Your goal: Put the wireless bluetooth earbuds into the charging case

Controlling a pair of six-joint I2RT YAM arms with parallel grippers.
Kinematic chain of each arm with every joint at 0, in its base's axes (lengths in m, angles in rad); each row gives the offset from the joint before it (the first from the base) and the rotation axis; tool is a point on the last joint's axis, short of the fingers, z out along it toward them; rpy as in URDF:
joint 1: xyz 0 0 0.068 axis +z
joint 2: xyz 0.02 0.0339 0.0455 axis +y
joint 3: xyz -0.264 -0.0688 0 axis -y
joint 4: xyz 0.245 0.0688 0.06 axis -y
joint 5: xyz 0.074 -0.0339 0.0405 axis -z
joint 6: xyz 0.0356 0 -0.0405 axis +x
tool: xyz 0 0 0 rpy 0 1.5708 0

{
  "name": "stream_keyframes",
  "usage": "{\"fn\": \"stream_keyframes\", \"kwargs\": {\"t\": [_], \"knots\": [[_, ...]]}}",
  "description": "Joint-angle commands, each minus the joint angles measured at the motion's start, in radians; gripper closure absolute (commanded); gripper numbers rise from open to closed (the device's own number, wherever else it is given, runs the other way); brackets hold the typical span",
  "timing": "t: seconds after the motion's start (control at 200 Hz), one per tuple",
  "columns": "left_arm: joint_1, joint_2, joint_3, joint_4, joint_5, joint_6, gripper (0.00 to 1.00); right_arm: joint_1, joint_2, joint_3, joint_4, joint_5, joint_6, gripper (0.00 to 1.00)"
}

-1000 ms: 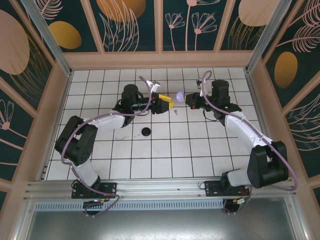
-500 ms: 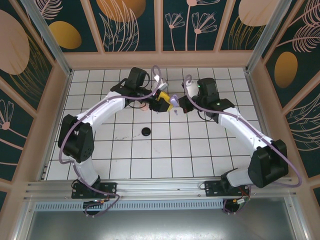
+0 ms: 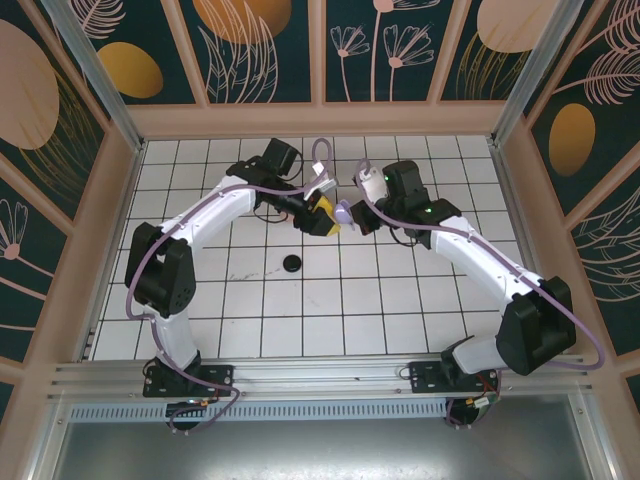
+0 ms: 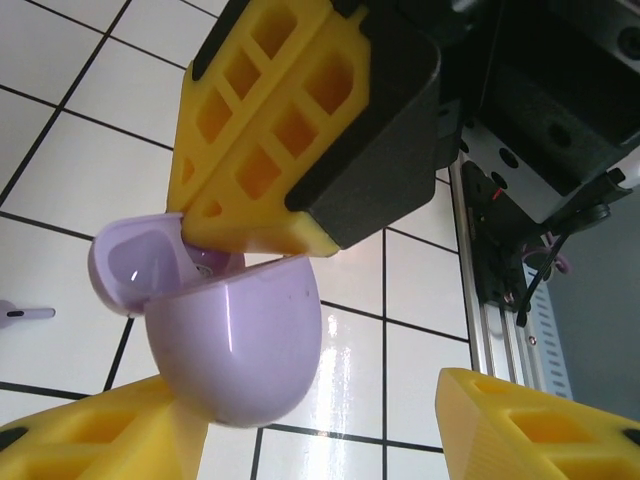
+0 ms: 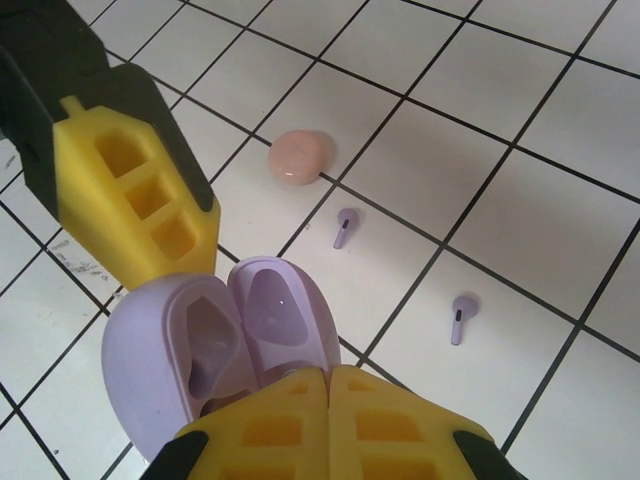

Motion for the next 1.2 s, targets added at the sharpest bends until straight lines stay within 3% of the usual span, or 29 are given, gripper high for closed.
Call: {"fn": "stream_keyframes", "kwargs": {"t": [0.0, 0.51, 1.196], "knots": [[0.003, 0.024, 0.031, -0.047, 0.057, 0.054, 0.39, 0.011, -0.001, 0.042, -0.010, -0.002, -0.012, 1.00], [0.050, 0.014, 0.009, 0.072, 0.116, -0.015, 0.40, 0.024, -0.033, 0.031, -0.004, -0.018, -0.002, 1.00], [0.048, 0.041, -0.010, 0.116, 0.181, -0.057, 0.41, 0.028, -0.012, 0.067, 0.026, -0.035, 0.019, 1.00]]}}
